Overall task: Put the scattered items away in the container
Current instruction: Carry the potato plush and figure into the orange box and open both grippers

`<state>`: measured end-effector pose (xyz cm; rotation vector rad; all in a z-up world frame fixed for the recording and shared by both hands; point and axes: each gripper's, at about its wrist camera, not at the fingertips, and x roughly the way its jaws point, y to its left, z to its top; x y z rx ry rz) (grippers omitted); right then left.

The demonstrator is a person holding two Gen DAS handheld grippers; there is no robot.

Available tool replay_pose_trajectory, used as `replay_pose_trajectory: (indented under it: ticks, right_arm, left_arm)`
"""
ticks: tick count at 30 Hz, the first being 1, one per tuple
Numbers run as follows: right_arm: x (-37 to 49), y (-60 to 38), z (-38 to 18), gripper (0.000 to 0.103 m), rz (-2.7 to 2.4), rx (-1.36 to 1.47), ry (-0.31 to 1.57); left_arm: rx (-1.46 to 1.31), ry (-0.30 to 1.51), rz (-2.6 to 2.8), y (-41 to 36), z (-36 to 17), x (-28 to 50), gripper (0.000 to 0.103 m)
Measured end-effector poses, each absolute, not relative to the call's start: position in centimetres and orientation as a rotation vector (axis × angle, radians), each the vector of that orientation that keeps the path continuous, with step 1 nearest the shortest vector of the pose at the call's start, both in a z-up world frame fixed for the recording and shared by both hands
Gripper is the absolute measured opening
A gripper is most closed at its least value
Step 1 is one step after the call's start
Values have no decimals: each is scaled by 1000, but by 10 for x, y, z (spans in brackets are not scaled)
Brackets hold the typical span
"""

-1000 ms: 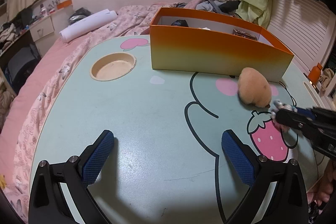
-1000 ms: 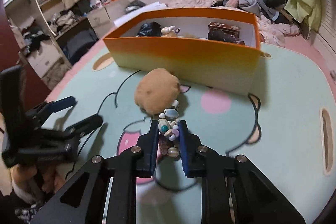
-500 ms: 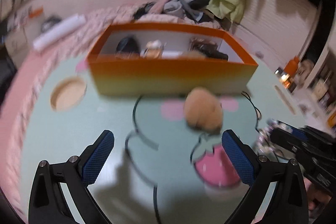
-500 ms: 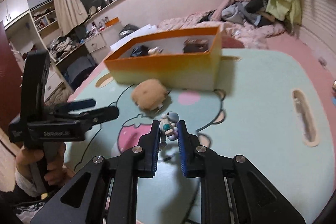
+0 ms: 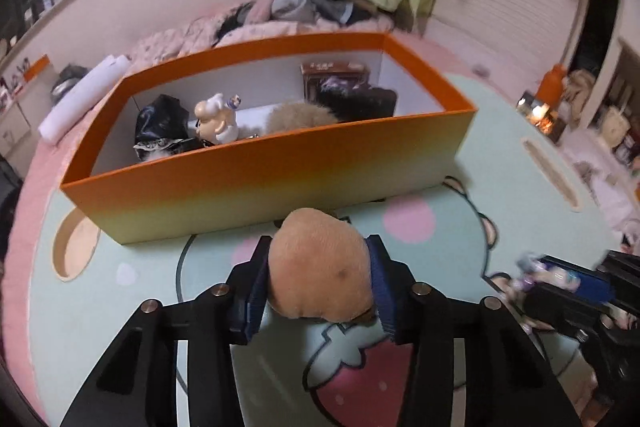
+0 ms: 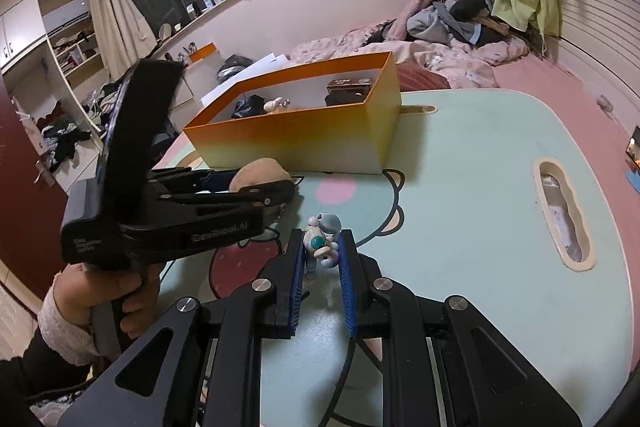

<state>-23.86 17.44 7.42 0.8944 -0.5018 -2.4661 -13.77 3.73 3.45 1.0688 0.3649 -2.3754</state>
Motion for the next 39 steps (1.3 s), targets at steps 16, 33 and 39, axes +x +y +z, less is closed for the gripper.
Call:
replay_pose_trajectory:
  ticks: [16, 33, 39]
  right_arm:
    - [-241, 143, 79, 18, -2436, 892, -421]
    - [-313, 124, 168, 18, -2544, 744, -246]
    - [-357, 120, 172, 18, -2567, 802, -248]
  left_arm:
    - [860, 470, -2327, 28, 52, -35, 44]
    - [755, 359, -2354, -37, 137, -74, 44]
    - [822, 394, -2341, -72, 131, -116, 44]
